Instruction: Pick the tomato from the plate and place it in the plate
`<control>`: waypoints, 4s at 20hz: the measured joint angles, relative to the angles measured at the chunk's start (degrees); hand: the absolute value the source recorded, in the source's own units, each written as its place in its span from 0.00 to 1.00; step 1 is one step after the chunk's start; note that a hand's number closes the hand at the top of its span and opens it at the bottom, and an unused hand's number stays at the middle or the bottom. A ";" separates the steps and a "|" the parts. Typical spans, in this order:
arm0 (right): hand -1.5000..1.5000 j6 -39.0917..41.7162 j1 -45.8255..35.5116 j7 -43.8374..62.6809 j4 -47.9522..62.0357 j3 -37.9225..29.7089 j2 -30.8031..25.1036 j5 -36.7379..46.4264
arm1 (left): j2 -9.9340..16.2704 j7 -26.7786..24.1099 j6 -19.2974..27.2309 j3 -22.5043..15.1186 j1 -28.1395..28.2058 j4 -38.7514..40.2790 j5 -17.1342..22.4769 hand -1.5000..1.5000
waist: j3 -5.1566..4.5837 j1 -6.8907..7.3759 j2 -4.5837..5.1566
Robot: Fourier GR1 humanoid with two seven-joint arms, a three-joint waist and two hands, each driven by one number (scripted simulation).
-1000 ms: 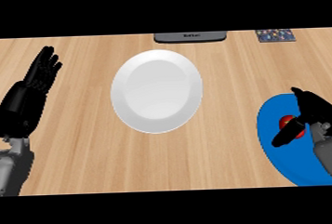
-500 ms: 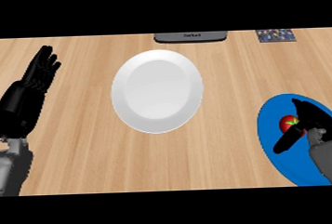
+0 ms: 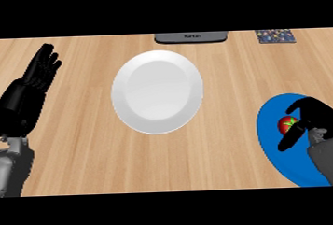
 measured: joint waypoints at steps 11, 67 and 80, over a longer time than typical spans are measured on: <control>1.00 -8.77 17.26 13.61 -21.34 7.95 6.86 19.03 | 0.09 -1.86 0.28 2.39 3.30 1.33 -0.50 0.50 | -0.32 -4.24 -1.53; 0.00 -30.82 -34.11 10.43 17.92 2.11 30.56 20.36 | -4.29 -1.19 -2.07 -2.17 -4.83 2.72 -2.52 0.50 | 0.49 5.75 1.88; 0.00 -58.65 -40.36 3.65 27.48 1.38 30.71 11.32 | -4.65 -1.32 -2.01 -2.03 -5.48 3.78 -3.17 0.50 | 0.48 5.45 1.63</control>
